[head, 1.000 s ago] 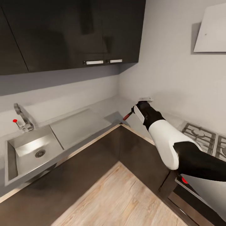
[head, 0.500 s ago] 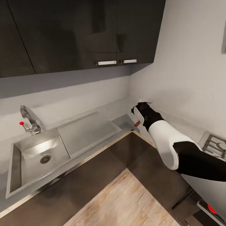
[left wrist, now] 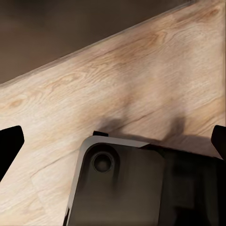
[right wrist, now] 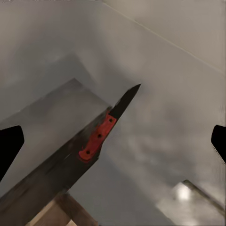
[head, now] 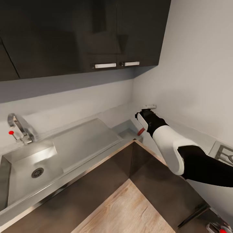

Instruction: In the kitchen, take the Vidalia onion out of the sink, dice it on the chopping board with the paring knife, put the diced onion into the bowl on the countertop, then place both the paring knife and the chopping board into the sink.

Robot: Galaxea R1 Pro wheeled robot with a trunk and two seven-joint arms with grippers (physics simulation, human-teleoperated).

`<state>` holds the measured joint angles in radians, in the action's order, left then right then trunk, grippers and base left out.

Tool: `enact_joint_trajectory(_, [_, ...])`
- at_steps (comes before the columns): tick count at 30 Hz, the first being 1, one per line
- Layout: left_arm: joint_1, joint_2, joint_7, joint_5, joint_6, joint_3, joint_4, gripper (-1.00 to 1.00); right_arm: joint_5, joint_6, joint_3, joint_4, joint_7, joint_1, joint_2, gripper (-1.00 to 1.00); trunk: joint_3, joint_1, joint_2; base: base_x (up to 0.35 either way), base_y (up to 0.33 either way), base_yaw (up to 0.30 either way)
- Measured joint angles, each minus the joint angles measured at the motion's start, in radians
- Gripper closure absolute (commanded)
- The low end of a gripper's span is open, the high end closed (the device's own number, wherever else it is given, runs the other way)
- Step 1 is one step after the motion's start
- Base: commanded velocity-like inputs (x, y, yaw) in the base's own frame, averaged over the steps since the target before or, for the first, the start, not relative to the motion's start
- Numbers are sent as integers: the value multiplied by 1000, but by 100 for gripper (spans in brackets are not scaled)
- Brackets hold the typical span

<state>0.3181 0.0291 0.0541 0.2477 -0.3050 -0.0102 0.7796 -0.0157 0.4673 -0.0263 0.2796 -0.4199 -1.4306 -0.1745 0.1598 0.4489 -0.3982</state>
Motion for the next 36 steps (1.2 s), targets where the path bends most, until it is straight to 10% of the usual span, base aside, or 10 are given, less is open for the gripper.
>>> enact_joint_trajectory(36, [0,0,0,0,0,0,0,-100,-1,-3,0,-34,3,2,0,-100,0,0,0,77,-18,0])
